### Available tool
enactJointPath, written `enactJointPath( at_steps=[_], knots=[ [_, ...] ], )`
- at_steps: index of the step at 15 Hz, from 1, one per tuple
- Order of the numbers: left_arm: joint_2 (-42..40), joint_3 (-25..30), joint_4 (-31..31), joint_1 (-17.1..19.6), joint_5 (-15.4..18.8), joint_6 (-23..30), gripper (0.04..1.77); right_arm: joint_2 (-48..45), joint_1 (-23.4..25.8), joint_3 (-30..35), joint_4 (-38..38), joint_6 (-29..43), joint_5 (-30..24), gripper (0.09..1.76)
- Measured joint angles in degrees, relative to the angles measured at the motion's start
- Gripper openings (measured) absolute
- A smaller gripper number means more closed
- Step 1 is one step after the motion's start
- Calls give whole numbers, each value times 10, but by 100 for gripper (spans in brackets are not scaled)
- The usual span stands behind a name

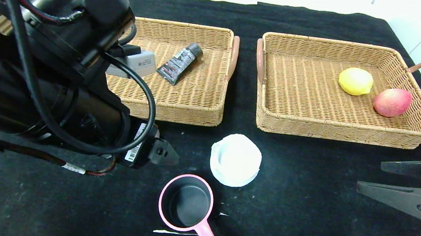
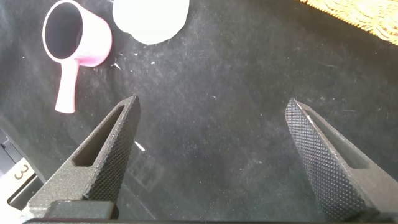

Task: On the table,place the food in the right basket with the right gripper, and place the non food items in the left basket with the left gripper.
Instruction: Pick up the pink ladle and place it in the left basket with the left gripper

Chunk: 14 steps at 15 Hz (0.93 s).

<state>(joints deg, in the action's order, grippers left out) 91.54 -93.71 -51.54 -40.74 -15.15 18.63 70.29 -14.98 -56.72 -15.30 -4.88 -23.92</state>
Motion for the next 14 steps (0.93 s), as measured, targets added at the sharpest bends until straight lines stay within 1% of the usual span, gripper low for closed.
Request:
enactJointPath(
  at_steps=[3,8,14],
  knots=[
    [15,7,-5,-14,0,40,171,0,0,0,0,0,0,170],
    [31,45,0,-21,1,58,171,0,0,0,0,0,0,171],
    [55,71,7,-28,3,77,172,-1,1,-1,0,0,0,171]
  ],
)
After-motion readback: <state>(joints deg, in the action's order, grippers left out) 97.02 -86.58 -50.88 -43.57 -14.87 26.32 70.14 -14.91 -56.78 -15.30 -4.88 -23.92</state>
